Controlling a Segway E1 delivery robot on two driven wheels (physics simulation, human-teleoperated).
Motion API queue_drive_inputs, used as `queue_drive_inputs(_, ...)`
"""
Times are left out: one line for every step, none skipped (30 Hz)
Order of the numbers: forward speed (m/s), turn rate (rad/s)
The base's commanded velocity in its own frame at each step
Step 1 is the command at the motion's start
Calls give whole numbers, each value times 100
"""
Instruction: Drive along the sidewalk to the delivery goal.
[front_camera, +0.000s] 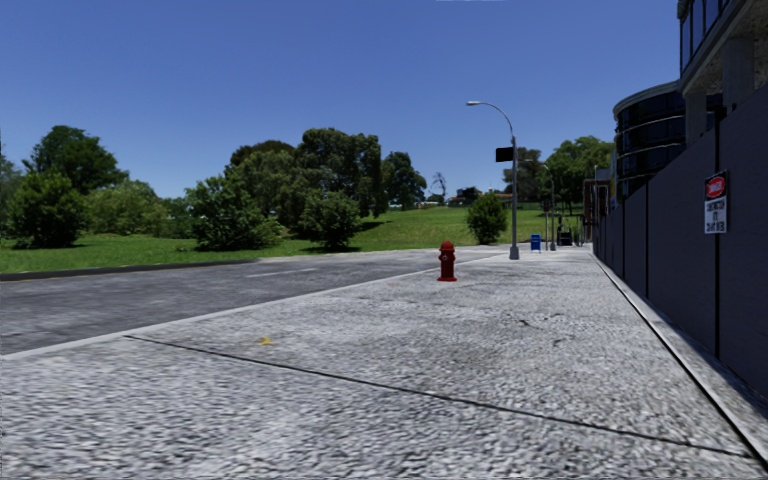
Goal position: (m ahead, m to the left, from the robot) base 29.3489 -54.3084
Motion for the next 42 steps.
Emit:
queue_drive_inputs(200, -50)
queue_drive_inputs(200, -50)
queue_drive_inputs(200, -50)
queue_drive_inputs(200, -51)
queue_drive_inputs(200, -51)
queue_drive_inputs(200, -51)
queue_drive_inputs(200, -51)
queue_drive_inputs(200, -51)
queue_drive_inputs(200, -51)
queue_drive_inputs(200, -51)
queue_drive_inputs(200, -51)
queue_drive_inputs(200, -51)
queue_drive_inputs(200, -51)
queue_drive_inputs(200, -51)
queue_drive_inputs(200, -51)
queue_drive_inputs(200, -51)
queue_drive_inputs(200, -51)
queue_drive_inputs(200, -51)
queue_drive_inputs(200, -51)
queue_drive_inputs(200, -51)
queue_drive_inputs(200, -51)
queue_drive_inputs(200, -51)
queue_drive_inputs(200, -51)
queue_drive_inputs(200, -47)
queue_drive_inputs(200, -47)
queue_drive_inputs(200, -4)
queue_drive_inputs(200, 0)
queue_drive_inputs(200, 0)
queue_drive_inputs(200, 0)
queue_drive_inputs(200, 0)
queue_drive_inputs(200, 0)
queue_drive_inputs(200, 0)
queue_drive_inputs(200, 0)
queue_drive_inputs(200, 0)
queue_drive_inputs(200, 0)
queue_drive_inputs(200, 0)
queue_drive_inputs(200, 0)
queue_drive_inputs(200, 0)
queue_drive_inputs(200, 0)
queue_drive_inputs(200, 0)
queue_drive_inputs(200, 0)
queue_drive_inputs(200, 0)
